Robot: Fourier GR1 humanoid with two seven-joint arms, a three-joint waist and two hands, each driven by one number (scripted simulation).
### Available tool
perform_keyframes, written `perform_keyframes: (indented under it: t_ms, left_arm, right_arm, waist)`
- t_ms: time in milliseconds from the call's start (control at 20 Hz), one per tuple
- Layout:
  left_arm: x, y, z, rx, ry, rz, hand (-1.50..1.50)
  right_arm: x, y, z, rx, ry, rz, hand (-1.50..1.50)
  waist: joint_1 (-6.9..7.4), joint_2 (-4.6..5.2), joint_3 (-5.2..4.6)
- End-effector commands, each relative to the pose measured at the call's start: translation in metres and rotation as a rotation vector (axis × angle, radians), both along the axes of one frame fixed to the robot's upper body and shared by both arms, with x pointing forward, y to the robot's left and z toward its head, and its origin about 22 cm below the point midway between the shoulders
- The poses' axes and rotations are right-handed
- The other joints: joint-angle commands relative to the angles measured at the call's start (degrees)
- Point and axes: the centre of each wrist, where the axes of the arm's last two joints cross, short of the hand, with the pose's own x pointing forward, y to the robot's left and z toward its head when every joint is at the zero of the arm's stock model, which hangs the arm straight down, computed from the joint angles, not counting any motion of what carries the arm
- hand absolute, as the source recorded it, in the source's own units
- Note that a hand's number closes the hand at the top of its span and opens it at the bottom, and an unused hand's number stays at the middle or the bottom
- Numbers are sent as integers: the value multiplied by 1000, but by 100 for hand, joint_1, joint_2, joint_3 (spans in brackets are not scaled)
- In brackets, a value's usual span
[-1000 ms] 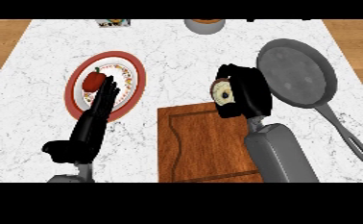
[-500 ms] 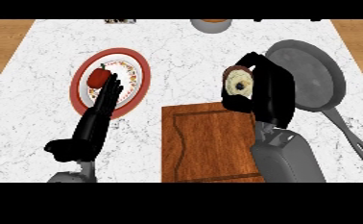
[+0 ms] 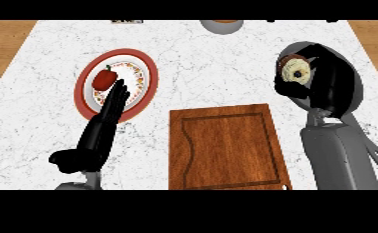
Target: Pick the cupcake from the cutting board and place it in the pan
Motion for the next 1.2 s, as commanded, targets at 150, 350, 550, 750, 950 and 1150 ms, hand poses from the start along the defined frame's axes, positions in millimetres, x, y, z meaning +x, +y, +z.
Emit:
perform_keyframes:
  t_ms: [150, 350, 550, 750, 950, 1150]
  left_arm:
    - [3, -8, -3, 1, 3, -23, 0]
    - [12, -6, 3, 4, -12, -19, 0]
    - [19, -10, -3, -4, -4, -33, 0]
    - [17, -4, 8, -3, -17, -38, 0]
    - [11, -5, 5, -3, -49, -47, 0]
    - [11, -25, 3, -4, -23, -70, 0]
  right_arm:
    - [30, -77, -19, -153, -128, -159, 150]
    - [55, -100, -7, -50, -210, -187, 150]
    - [55, -127, -44, -39, -206, -192, 150]
    - [66, -154, -39, -64, -189, -213, 150]
    - [57, -179, -46, 35, 238, -175, -150]
    - [69, -164, -48, 191, 309, -12, -150]
  waist:
    - [71, 34, 5]
    - [92, 34, 6]
    - [81, 44, 8]
    - [200, 77, 15]
    - [355, 123, 5]
    - [346, 135, 27]
